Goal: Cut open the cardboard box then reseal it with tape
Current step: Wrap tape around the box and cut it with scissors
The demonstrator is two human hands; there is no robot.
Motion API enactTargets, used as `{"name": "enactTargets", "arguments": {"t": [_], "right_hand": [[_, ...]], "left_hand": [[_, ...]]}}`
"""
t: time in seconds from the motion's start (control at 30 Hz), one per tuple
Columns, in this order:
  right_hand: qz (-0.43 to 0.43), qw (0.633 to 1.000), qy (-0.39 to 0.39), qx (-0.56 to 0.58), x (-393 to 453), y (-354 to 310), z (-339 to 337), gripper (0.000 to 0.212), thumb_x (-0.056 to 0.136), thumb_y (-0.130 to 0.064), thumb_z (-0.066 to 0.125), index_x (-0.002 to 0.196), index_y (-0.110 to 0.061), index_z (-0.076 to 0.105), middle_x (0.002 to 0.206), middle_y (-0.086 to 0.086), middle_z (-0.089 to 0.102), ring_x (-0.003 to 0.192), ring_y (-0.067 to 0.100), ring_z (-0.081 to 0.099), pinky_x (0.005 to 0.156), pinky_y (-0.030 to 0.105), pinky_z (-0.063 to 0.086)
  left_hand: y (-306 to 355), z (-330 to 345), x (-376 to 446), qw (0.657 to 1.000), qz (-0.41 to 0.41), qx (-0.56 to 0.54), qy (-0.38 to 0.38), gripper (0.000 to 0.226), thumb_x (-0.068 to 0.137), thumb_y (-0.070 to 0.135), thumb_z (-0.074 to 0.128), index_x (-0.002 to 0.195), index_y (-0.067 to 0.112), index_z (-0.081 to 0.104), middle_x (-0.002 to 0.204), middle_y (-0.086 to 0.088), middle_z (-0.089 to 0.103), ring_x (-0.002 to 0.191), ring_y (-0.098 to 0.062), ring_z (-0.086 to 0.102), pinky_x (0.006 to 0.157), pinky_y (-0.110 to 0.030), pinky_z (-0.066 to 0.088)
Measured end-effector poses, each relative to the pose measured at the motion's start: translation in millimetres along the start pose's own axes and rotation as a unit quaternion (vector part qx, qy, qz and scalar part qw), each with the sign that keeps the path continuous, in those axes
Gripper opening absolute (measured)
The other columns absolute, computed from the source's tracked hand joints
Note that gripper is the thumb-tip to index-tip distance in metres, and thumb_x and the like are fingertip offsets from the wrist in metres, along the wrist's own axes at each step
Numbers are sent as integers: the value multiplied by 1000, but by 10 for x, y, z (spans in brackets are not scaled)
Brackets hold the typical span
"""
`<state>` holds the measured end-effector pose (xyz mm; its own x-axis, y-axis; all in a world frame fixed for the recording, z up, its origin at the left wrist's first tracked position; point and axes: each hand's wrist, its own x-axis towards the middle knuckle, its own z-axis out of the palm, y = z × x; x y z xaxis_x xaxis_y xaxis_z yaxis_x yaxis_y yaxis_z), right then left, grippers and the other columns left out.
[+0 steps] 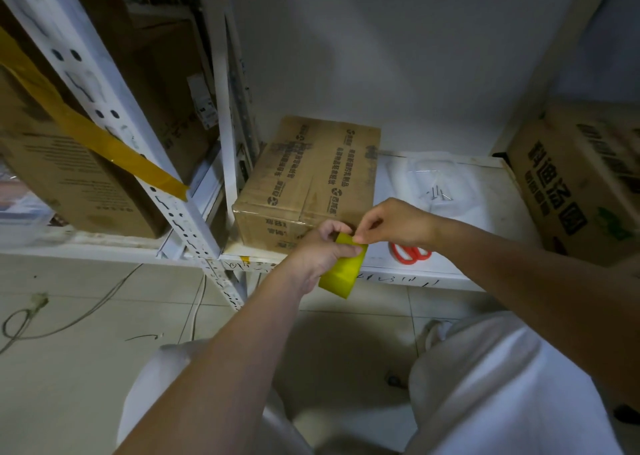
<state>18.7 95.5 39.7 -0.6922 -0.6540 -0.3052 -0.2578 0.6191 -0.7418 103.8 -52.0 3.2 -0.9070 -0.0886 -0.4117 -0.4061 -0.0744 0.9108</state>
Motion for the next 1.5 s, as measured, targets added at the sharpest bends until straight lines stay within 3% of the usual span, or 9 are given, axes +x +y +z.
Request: {"name": "enactTargets", "arguments": {"t": [0.17, 0.43, 0.6, 0.77, 0.87, 0.97, 1.07, 1.17, 1.5], "right_hand": [[26, 998, 38, 42, -3, -124, 63, 4, 78, -10, 76, 82, -10, 73, 81, 0, 67, 81, 8, 58, 75, 21, 48], [-3, 994, 109, -21, -36, -209, 97, 13, 83, -15, 72, 73, -20, 66, 79, -5, 64, 83, 13, 59, 77, 26, 48], [-10, 983, 163, -80, -88, -247, 67, 6, 84, -19, 72, 80, -17, 68, 84, -2, 65, 84, 14, 60, 79, 31, 50], [-46, 969, 207, -124, -174, -309, 183, 12, 87, -21, 68, 76, -22, 63, 76, -14, 57, 82, 11, 57, 74, 26, 46], [-99, 966, 197, -135, -219, -491, 155, 10, 88, -20, 66, 79, -20, 64, 74, -20, 53, 80, 6, 55, 77, 24, 45], [-46, 976, 185, -102, -155, -486, -25, 9, 88, -18, 67, 79, -18, 64, 79, -13, 59, 83, 8, 58, 83, 26, 48], [35, 987, 151, -39, 8, -331, -165, 9, 84, -15, 71, 77, -16, 66, 94, 1, 68, 96, 18, 63, 93, 37, 51], [69, 989, 125, -38, 114, -184, -141, 10, 82, -15, 72, 76, -17, 66, 90, 2, 67, 96, 20, 62, 95, 39, 49], [58, 988, 132, -56, 313, 25, -56, 6, 81, -19, 75, 78, -19, 70, 82, -6, 66, 91, 16, 62, 87, 33, 49]], "left_hand": [[49, 3, -87, 1000, 4, -3, 5, 33, 79, -2, 72, 100, 18, 56, 87, -4, 63, 76, -19, 59, 67, -29, 49], [109, 17, -185, 999, 17, -39, 19, 44, 80, -2, 72, 112, 20, 51, 96, -4, 64, 94, -26, 62, 75, -34, 53], [95, 18, -247, 1000, -9, 11, -22, 34, 83, 2, 69, 115, 5, 59, 103, -9, 66, 103, -29, 63, 99, -46, 49], [187, 69, -271, 996, -73, 55, -3, 15, 90, 6, 65, 104, 9, 60, 92, -9, 65, 90, -25, 63, 81, -39, 52], [191, 39, -283, 990, -127, 38, 38, 12, 93, 18, 63, 100, 13, 55, 85, -6, 63, 76, -19, 61, 65, -34, 51], [198, 49, -207, 990, -112, 51, 63, 40, 87, 26, 70, 121, 10, 56, 116, -10, 65, 104, -27, 62, 84, -39, 53], [219, 102, -143, 992, -74, 50, 93, 41, 84, 24, 73, 121, 12, 59, 124, -8, 64, 116, -29, 58, 102, -47, 46], [156, 163, -69, 989, -80, 76, 95, 19, 84, 21, 74, 99, 17, 62, 117, -8, 67, 111, -29, 61, 101, -47, 47], [45, 188, 126, 984, -120, 83, 97, 27, 85, 20, 72, 108, 12, 61, 118, -10, 66, 111, -29, 61, 100, -45, 48]]}}
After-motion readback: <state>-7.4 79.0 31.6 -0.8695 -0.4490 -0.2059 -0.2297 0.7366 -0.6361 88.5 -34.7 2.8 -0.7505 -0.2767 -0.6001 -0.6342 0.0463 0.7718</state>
